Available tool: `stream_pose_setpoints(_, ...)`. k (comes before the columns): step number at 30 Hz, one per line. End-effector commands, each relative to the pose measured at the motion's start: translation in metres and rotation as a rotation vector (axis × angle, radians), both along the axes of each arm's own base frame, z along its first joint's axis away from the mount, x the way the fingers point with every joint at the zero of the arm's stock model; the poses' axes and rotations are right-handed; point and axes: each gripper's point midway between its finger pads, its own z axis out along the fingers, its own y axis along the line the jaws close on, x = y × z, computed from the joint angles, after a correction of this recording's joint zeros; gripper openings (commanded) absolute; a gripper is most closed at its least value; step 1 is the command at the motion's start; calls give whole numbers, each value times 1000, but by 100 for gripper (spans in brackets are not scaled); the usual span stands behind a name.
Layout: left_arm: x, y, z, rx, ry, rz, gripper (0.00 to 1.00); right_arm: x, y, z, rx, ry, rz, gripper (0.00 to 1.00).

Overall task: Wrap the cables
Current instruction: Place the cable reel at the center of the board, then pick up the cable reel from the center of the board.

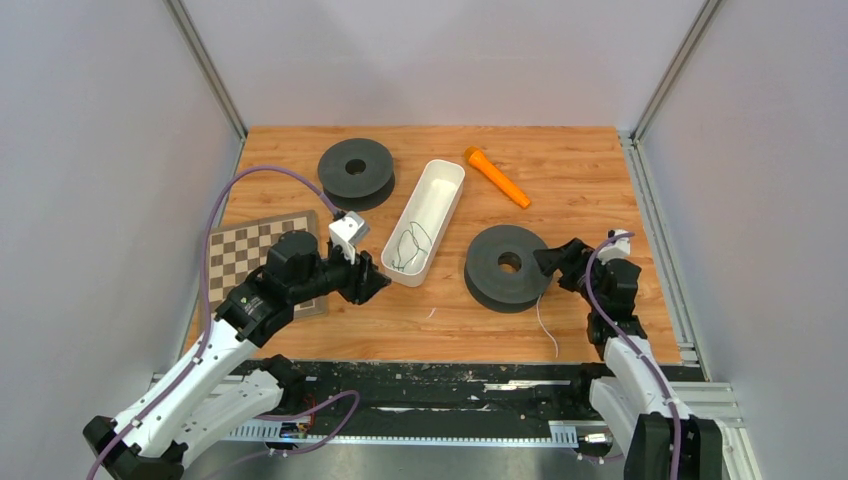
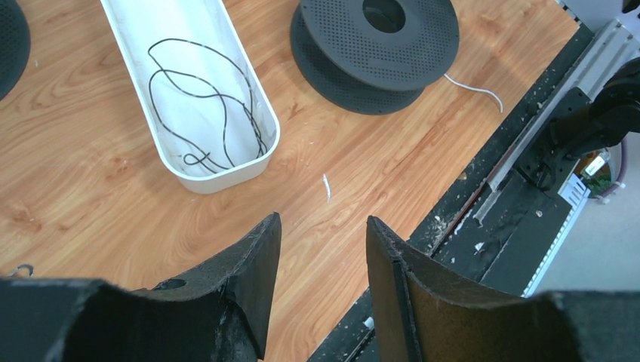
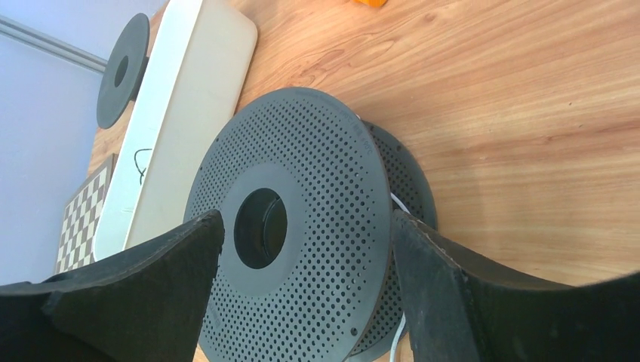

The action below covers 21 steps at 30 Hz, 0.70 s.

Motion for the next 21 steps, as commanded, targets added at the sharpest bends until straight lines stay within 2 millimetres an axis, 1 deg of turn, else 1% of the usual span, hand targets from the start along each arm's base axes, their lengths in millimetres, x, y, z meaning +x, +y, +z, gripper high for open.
stream_pose_setpoints(1,4,3,20,-13,-49,22,53,8,-8,25,-60,-74,-8,81)
stream_pose_setpoints(3,6,2,22,-14,-50,26,53,8,-6,18,-53,-56,25,81)
stream_pose_setpoints(6,7,1,22,-13,-43,27,53,6,3,8,-14,-40,102,79)
stream_pose_setpoints(10,9,0,18,-6,-32,29,53,3,10,-2,49,-26,163,74)
stream_pose_setpoints(12,8,1,17,-2,-29,29,53,4,13,-2,61,-38,196,65)
stream_pose_setpoints(15,9,2,15,5,-30,31,53,6,20,1,70,-61,257,47)
stream_pose_setpoints(18,9,1,17,7,-34,27,53,10,22,1,70,-60,288,31)
stream_pose_setpoints(21,10,-2,25,6,-51,4,53,13,27,8,84,-84,350,21)
